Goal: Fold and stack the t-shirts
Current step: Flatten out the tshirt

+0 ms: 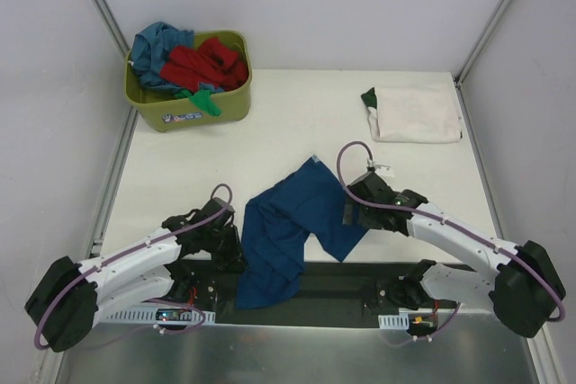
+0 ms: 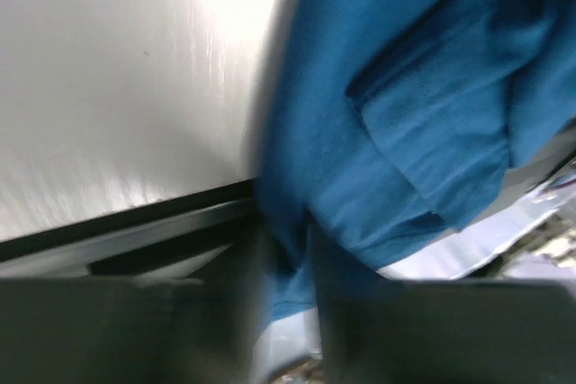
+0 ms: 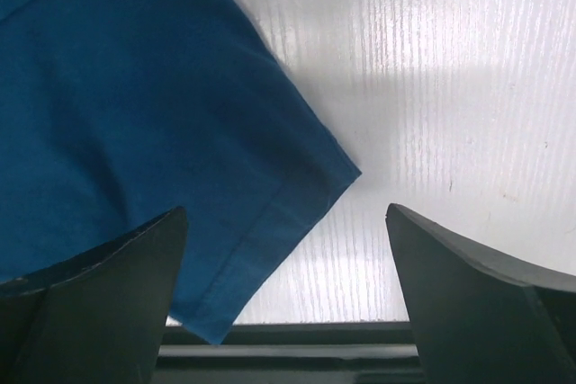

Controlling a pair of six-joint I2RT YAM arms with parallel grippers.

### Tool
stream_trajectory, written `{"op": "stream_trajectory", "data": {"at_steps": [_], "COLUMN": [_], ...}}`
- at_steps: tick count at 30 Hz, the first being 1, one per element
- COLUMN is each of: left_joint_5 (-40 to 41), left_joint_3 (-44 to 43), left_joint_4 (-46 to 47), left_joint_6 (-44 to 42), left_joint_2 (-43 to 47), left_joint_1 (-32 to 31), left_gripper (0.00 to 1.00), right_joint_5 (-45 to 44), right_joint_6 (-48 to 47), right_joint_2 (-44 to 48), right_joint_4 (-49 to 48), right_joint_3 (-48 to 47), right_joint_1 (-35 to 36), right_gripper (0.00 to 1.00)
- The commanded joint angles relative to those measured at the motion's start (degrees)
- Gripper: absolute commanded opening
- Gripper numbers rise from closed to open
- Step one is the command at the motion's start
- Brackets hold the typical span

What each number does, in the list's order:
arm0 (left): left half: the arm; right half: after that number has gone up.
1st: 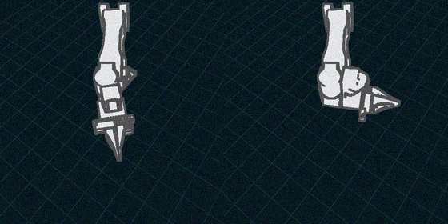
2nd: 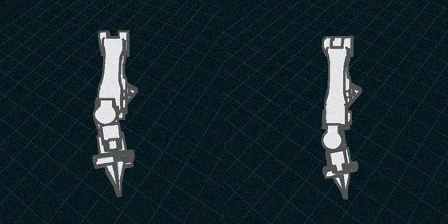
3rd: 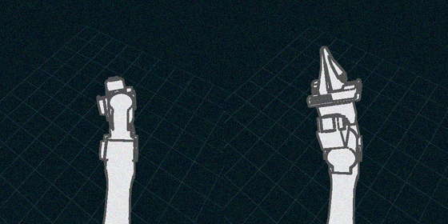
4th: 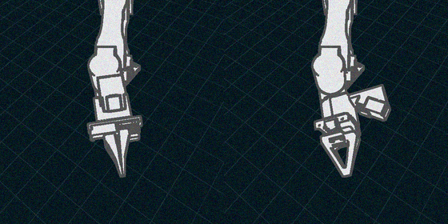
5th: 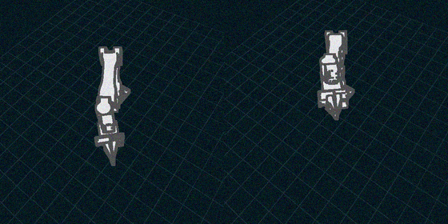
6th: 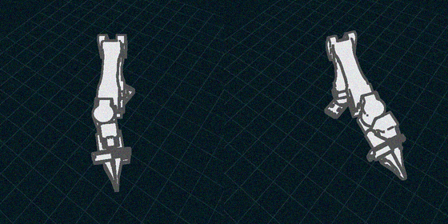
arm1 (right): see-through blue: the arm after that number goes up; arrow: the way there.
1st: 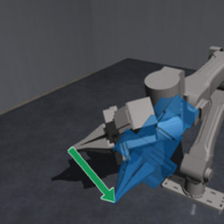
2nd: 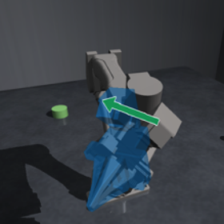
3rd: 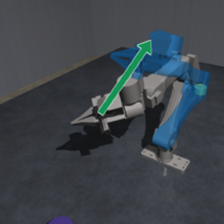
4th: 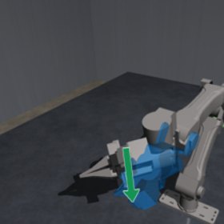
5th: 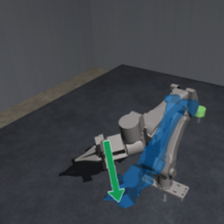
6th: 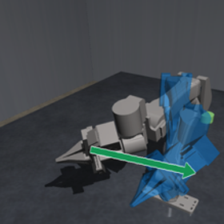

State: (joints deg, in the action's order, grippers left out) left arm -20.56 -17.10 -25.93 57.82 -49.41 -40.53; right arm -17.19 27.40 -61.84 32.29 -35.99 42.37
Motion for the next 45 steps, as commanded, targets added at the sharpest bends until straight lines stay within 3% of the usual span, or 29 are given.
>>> {"op": "stream_trajectory", "data": {"at_steps": [1, 4, 9, 12, 17, 18, 19, 28, 32, 37, 41, 45], "left_joint_5": [0.2, 4.0, 16.7, 26.7, 37.8, 42.2, 45.3, 67.9, 68.2, 63.6, 60.1, 61.0], "left_joint_3": [-2.5, -5.7, -9.1, -12.8, -20.0, -21.3, -24.3, -49.0, -58.9, -67.2, -68.1, -61.1], "left_joint_4": [3.3, 3.3, -1.2, -5.4, -9.3, -10.2, -11.9, -14.1, -13.4, -9.4, -6.9, -4.7], "left_joint_6": [-1.5, -3.0, -3.9, -4.6, -6.8, -7.5, -7.7, -18.4, -24.1, -31.4, -33.0, -32.4], "left_joint_2": [-5.1, -5.0, -0.6, 0.8, 2.2, 2.4, 2.8, 5.4, 6.5, 9.7, 13.0, 14.0], "left_joint_1": [-1.5, -1.5, -1.5, -1.6, -1.6, -1.5, -1.5, -1.6, -1.5, -1.5, -1.5, -1.6], "left_gripper": [0.0, 0.0, 0.0, 0.0, 0.0, 0.0, 0.0, 0.0, 0.0, 0.0, 0.0, 0.0], "right_joint_5": [-2.7, -2.6, -3.4, -2.1, -1.1, -1.6, -2.4, -23.7, -29.6, -28.2, -25.0, -26.4], "right_joint_6": [2.6, 2.7, 3.0, 3.5, 2.1, 1.0, 0.7, -6.8, -11.7, -18.0, -20.6, -20.7], "right_joint_2": [-6.3, -11.4, -17.3, -19.5, -20.3, -19.5, -18.7, 4.3, 16.6, 24.0, 27.0, 27.0], "right_joint_4": [-3.3, -3.6, -4.2, -6.8, -10.1, -9.8, -9.2, 7.2, 7.7, 6.3, 7.2, 8.9], "right_joint_3": [-1.7, -3.8, -4.6, -4.1, -5.1, -6.4, -7.2, -23.2, -29.9, -38.0, -43.3, -42.1], "right_joint_1": [0.2, -0.1, -0.8, -1.5, -2.6, -2.8, -2.8, -3.0, -3.1, -3.2, -3.2, -3.2], "right_gripper": [0.97, 0.99, 0.87, 0.7, 0.23, 0.07, 0.01, 0.0, 0.01, 0.01, 0.01, 0.01]}}
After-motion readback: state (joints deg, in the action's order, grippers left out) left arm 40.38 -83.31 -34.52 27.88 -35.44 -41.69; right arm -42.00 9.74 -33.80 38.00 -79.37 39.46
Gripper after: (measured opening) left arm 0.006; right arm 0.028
